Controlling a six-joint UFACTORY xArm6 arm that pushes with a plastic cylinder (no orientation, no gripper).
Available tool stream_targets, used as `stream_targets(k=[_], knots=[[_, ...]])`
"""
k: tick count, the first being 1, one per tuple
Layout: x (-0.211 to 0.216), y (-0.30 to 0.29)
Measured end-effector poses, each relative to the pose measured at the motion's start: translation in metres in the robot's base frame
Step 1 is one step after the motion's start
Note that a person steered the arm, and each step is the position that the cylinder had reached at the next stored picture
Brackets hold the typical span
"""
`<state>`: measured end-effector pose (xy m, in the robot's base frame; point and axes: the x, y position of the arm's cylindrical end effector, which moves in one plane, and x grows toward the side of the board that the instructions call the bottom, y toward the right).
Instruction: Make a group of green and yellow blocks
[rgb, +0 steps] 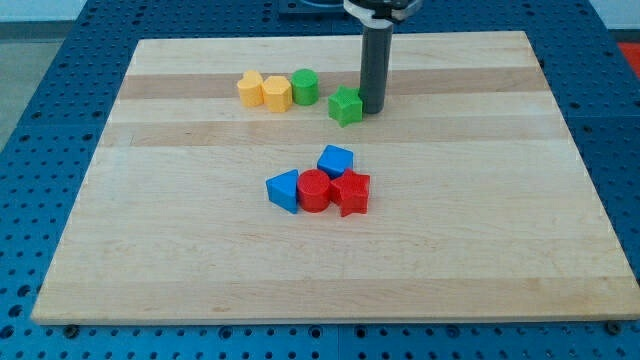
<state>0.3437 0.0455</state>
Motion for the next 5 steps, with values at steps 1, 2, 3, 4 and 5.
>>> stream_targets(k=[1,2,3,4,5], knots=[[0.0,-0.013],[0.0,-0.029],[0.0,-0.035],[-0.001,-0.019],[0.03,0.025]])
